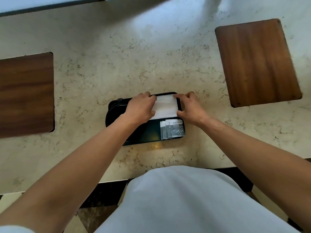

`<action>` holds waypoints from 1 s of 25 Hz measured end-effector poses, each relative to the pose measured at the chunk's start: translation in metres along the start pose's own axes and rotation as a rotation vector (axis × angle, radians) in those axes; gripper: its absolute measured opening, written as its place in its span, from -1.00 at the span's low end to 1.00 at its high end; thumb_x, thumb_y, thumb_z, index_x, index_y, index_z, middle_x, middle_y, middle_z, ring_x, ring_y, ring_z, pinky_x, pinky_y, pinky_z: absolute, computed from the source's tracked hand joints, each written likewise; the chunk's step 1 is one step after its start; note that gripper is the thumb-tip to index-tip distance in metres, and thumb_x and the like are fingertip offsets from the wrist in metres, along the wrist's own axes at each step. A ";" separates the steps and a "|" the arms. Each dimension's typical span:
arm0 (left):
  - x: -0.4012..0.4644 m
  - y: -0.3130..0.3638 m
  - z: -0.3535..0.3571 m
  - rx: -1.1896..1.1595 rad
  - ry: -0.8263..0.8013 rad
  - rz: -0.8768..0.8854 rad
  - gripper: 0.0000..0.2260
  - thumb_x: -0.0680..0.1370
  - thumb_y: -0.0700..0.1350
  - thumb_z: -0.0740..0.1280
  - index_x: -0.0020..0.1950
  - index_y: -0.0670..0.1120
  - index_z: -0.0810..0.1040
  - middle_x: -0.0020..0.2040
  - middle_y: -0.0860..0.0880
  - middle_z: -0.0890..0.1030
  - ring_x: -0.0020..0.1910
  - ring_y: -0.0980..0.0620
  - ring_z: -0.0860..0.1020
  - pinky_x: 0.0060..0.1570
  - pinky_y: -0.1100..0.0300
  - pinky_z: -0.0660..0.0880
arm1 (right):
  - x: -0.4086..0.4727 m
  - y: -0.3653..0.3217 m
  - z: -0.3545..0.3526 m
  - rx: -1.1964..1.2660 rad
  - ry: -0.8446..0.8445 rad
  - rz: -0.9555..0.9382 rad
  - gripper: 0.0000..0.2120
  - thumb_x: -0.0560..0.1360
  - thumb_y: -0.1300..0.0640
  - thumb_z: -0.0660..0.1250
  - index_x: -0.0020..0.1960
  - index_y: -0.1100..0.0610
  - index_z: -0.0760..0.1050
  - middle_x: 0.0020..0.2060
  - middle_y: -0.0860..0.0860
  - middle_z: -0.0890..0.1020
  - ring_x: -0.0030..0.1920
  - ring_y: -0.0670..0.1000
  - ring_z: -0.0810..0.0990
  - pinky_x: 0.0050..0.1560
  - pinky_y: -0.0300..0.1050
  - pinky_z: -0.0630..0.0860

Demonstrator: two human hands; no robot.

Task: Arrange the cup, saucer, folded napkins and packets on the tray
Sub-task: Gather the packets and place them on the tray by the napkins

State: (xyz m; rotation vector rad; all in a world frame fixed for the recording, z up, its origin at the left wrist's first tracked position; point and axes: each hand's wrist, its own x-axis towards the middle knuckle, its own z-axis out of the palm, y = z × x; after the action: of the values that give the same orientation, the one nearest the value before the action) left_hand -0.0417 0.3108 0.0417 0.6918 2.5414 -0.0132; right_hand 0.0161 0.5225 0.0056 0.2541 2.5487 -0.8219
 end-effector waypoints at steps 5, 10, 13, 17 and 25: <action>0.001 0.003 0.002 0.097 -0.003 0.004 -0.50 0.53 0.10 0.44 0.37 -0.13 0.48 0.29 -0.16 0.50 0.19 -0.18 0.51 0.10 -0.07 0.54 | 0.005 0.002 0.002 -0.014 -0.020 -0.010 -0.29 0.46 0.13 0.43 0.56 -0.10 0.29 0.29 0.08 0.38 0.27 0.09 0.41 0.33 0.02 0.50; 0.000 0.001 0.006 0.181 0.008 0.033 -0.50 0.51 0.08 0.46 0.36 -0.12 0.48 0.30 -0.15 0.48 0.22 -0.19 0.50 0.19 -0.08 0.46 | 0.005 0.000 0.003 -0.034 -0.015 -0.010 -0.28 0.45 0.11 0.43 0.55 -0.11 0.27 0.31 0.08 0.39 0.32 0.09 0.38 0.33 0.06 0.49; 0.000 0.002 0.006 0.202 0.016 0.029 -0.51 0.50 0.08 0.46 0.34 -0.11 0.49 0.29 -0.16 0.49 0.22 -0.20 0.50 0.23 -0.11 0.44 | 0.006 -0.002 0.001 -0.067 -0.015 -0.021 -0.28 0.45 0.10 0.42 0.56 -0.09 0.27 0.32 0.09 0.40 0.32 0.11 0.39 0.31 0.06 0.50; -0.001 0.000 0.006 0.216 0.019 0.014 -0.49 0.49 0.11 0.47 0.35 -0.10 0.49 0.30 -0.16 0.49 0.24 -0.21 0.50 0.28 -0.15 0.40 | 0.008 -0.003 0.000 -0.083 -0.032 -0.030 -0.28 0.46 0.11 0.44 0.56 -0.09 0.26 0.34 0.11 0.40 0.35 0.12 0.38 0.33 0.06 0.49; -0.003 0.001 0.007 0.209 0.022 0.011 -0.49 0.48 0.11 0.47 0.34 -0.10 0.49 0.30 -0.16 0.49 0.25 -0.21 0.49 0.31 -0.17 0.38 | 0.007 -0.001 -0.004 -0.077 -0.066 -0.050 -0.22 0.45 0.07 0.45 0.59 -0.11 0.20 0.35 0.11 0.40 0.39 0.13 0.36 0.38 0.06 0.45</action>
State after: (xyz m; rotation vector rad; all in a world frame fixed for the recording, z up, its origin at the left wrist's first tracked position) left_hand -0.0355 0.3088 0.0369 0.7895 2.5808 -0.2716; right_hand 0.0080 0.5246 0.0053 0.1373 2.5273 -0.7355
